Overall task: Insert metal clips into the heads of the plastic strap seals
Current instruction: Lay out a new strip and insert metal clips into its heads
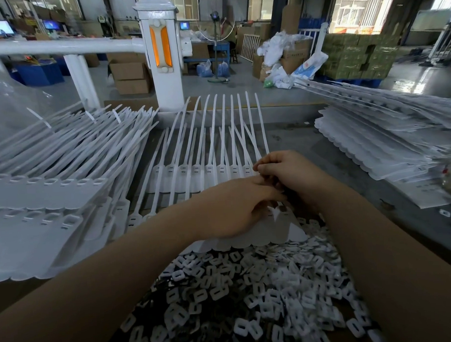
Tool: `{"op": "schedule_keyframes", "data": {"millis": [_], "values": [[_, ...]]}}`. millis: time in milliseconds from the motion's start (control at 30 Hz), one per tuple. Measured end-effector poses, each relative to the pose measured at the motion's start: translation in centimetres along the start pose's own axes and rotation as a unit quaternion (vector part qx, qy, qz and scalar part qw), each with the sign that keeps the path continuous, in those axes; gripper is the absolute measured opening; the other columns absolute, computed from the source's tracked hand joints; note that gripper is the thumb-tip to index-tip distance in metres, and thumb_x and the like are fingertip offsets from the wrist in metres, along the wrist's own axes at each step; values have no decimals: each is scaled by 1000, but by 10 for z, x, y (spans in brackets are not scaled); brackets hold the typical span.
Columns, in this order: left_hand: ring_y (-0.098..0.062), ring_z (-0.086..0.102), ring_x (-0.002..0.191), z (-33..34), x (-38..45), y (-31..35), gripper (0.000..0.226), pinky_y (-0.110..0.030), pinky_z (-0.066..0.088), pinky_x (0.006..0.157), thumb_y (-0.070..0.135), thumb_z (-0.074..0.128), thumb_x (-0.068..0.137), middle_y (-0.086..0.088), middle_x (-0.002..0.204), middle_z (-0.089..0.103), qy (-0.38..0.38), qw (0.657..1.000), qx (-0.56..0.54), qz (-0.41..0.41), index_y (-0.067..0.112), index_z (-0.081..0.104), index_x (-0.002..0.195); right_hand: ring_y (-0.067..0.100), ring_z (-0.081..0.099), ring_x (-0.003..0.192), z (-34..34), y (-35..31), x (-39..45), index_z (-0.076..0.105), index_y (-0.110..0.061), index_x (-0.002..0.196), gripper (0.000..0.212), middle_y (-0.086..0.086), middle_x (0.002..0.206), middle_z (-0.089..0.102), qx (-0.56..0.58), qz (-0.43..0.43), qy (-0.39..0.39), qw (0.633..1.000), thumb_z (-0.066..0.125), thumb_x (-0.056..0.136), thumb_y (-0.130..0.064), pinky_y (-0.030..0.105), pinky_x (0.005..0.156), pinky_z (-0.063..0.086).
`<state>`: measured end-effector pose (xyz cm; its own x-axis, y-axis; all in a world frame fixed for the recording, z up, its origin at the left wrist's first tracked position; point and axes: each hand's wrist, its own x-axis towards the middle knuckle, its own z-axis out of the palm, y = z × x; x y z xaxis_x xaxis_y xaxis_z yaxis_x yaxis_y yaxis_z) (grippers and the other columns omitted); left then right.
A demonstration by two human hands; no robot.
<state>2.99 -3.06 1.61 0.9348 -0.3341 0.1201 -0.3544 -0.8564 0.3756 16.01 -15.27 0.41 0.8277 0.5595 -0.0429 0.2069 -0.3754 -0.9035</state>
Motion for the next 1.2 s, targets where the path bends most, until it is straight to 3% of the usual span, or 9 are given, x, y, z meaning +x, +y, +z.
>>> {"op": "schedule_keyframes", "data": {"millis": [133, 333, 467, 633, 733, 833, 933, 1067, 1200], "values": [[-14, 48, 116, 4, 0, 1, 34, -19, 32, 88, 23, 44, 102, 1, 138, 46, -6, 998, 64, 10, 29, 57, 134, 5, 55, 47, 1, 1, 1, 69, -11, 94, 12, -6, 53, 63, 19, 5, -7, 1000, 57, 95, -12, 20, 44, 39], [-10, 43, 117, 3, -3, 1, 33, -19, 32, 88, 27, 43, 103, 1, 137, 45, -11, 996, 86, 27, 30, 58, 133, 3, 53, 44, 1, 3, 3, 69, -11, 94, 11, -8, 52, 63, 17, 3, -10, 1000, 57, 94, -12, 20, 43, 39], [-17, 43, 117, 1, -5, -2, 38, -31, 39, 95, 32, 36, 105, -1, 130, 45, -45, 985, 161, 39, 33, 51, 140, 0, 54, 43, 2, 2, 3, 69, -11, 94, 12, -9, 52, 64, 16, 6, -6, 1000, 57, 95, -12, 18, 43, 40], [-10, 45, 106, -6, -4, -2, 32, -8, 34, 78, 20, 49, 100, 8, 111, 43, -69, 997, -23, -32, 14, 58, 130, -2, 55, 47, 2, 1, 2, 70, -15, 93, 13, -4, 66, 67, -3, 3, 0, 1000, 57, 96, -15, 21, 50, 42], [5, 52, 101, -15, -8, -3, 36, -1, 38, 79, 23, 66, 92, 16, 110, 54, -21, 990, -127, -58, 28, 61, 127, 3, 59, 54, 2, 1, 0, 70, -18, 94, 14, -3, 70, 69, -16, 2, -1, 1000, 56, 96, -17, 23, 55, 47], [11, 52, 95, -20, -13, 3, 24, -5, 41, 78, 34, 78, 80, 29, 96, 56, -16, 990, -141, -21, 40, 71, 101, 6, 60, 57, 1, 1, 0, 70, -15, 97, 13, 0, 71, 70, -4, 3, -9, 1000, 56, 96, -16, 23, 55, 49], [8, 51, 90, -14, -12, 18, 33, -18, 45, 77, 58, 73, 69, 32, 90, 54, -116, 991, -60, 31, 49, 70, 101, 2, 55, 48, 1, 1, 1, 69, -13, 93, 13, 0, 69, 68, 3, 9, -3, 1000, 56, 96, -12, 18, 46, 43], [14, 53, 82, -3, -12, 29, 24, -4, 40, 72, 41, 80, 75, 28, 79, 55, -125, 988, -56, 64, 35, 77, 98, 3, 53, 49, 1, 0, 1, 69, -14, 92, 13, 2, 72, 69, -2, 15, -3, 1000, 56, 96, -13, 19, 48, 43], [14, 59, 75, -7, -17, 27, 12, 0, 39, 66, 33, 81, 77, 29, 71, 64, -98, 987, -128, 5, 30, 79, 88, -1, 54, 47, 1, -1, -1, 69, -13, 93, 13, 2, 72, 69, -3, 13, -4, 1000, 56, 96, -12, 18, 48, 43]]}}
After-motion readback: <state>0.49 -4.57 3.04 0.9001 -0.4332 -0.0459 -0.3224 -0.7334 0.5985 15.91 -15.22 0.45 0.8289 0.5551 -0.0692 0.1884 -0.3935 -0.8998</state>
